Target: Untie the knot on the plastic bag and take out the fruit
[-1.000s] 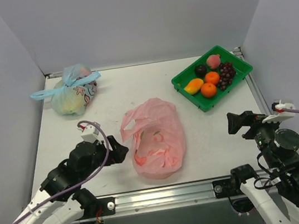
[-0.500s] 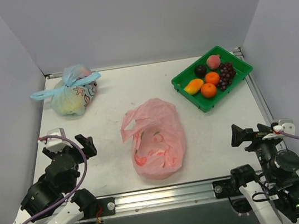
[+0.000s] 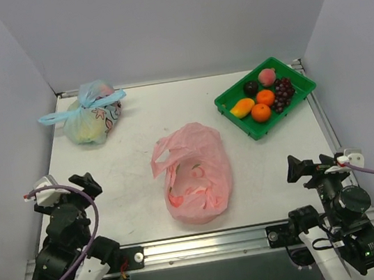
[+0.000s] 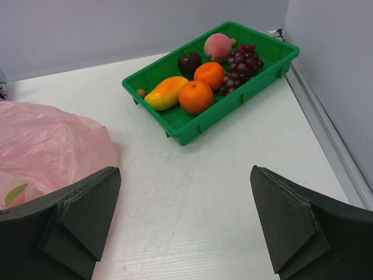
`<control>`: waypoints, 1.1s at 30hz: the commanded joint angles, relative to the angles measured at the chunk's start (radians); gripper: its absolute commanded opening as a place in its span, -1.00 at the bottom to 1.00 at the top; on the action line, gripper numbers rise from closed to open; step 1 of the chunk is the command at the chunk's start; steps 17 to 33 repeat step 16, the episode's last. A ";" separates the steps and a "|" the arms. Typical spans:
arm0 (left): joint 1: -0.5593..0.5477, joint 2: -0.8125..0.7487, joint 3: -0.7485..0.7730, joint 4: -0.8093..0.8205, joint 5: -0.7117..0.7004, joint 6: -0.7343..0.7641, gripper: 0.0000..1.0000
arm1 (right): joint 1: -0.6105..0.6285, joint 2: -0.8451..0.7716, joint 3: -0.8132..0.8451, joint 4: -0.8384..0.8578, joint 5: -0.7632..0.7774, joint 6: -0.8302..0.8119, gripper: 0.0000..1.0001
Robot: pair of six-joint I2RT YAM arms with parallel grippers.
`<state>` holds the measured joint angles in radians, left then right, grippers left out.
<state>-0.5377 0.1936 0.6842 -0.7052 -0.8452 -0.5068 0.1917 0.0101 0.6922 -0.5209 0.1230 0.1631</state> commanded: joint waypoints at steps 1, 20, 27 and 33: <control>0.187 0.016 -0.031 0.166 0.208 0.057 0.95 | 0.005 -0.004 -0.005 0.058 0.006 -0.010 1.00; 0.282 0.035 -0.049 0.210 0.362 0.076 0.95 | 0.003 0.013 -0.003 0.056 0.014 -0.005 1.00; 0.282 0.035 -0.049 0.210 0.362 0.076 0.95 | 0.003 0.013 -0.003 0.056 0.014 -0.005 1.00; 0.282 0.035 -0.049 0.210 0.362 0.076 0.95 | 0.003 0.013 -0.003 0.056 0.014 -0.005 1.00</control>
